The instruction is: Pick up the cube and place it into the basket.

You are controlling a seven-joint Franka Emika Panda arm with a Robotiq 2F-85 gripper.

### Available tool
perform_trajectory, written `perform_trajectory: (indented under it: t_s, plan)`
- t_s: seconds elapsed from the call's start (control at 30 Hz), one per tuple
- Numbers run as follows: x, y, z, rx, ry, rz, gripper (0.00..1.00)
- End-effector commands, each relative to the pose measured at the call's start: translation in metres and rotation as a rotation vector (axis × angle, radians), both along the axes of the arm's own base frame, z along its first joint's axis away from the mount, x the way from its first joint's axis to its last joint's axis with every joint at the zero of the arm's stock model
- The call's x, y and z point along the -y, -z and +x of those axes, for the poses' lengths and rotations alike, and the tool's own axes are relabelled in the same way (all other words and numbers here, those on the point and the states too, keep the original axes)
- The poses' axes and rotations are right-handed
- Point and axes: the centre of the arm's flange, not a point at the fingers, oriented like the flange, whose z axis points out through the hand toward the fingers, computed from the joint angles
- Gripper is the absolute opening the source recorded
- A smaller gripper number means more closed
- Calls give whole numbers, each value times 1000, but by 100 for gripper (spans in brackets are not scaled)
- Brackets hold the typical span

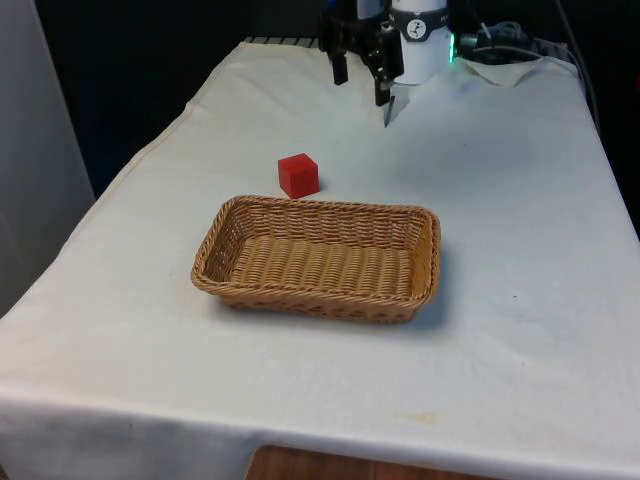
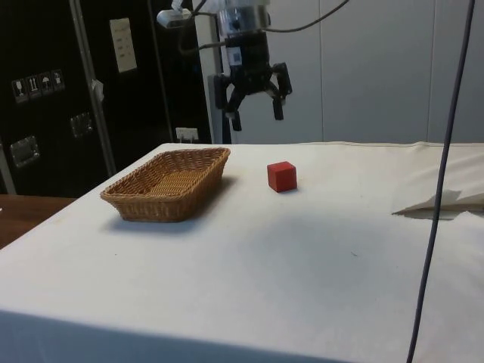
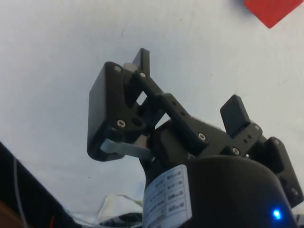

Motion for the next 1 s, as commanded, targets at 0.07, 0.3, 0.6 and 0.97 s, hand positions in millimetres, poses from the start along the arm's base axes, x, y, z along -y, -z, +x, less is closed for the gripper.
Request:
perform_trajectory:
  t_s: [0.07,0.3,0.6,0.97]
  plan:
    - [1,6,-3,24,16,-22,100]
    - [5,20,-8,42,37,-43,100]
    - [16,39,-12,81,60,-58,100]
    - [38,55,-17,81,82,-68,100]
